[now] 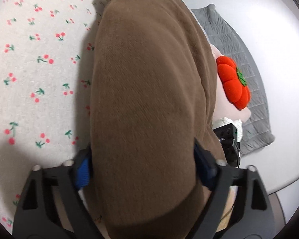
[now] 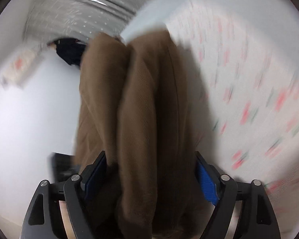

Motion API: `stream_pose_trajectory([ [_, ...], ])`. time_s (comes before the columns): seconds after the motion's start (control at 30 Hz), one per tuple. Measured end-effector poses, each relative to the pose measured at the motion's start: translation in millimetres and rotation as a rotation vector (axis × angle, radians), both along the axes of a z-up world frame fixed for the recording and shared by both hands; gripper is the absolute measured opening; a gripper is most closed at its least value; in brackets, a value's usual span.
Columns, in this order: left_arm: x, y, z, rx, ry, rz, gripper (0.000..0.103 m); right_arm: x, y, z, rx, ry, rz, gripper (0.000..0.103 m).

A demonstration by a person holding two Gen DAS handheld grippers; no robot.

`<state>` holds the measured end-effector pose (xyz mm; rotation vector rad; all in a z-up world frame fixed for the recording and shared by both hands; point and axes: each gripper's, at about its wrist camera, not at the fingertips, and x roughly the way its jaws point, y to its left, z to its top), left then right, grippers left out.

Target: Fold large clothes

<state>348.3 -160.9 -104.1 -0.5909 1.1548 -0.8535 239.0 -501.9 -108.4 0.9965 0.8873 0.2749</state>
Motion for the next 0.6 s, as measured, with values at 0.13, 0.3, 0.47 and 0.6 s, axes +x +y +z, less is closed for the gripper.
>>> stream_pose_trajectory([
  [0.13, -19.4, 4.9, 32.6, 0.054, -0.063, 0.024, 0.061, -0.9, 6.0, -6.0, 0.112, -0.051, 0.022, 0.041],
  [0.3, -54.3, 31.4, 66.3, 0.086, -0.078, 0.029, 0.060, -22.7, 35.6, 42.3, 0.042, -0.102, 0.070, 0.036],
  [0.47, -113.4, 85.2, 78.3, 0.120, -0.038, 0.022, 0.060, -65.0, 97.6, 69.6, -0.025, -0.083, 0.189, 0.036],
  [0.6, -163.8, 119.8, 65.8, 0.152, -0.022, 0.023, 0.061, -99.4, 140.1, 60.8, -0.023, -0.065, 0.249, 0.036],
])
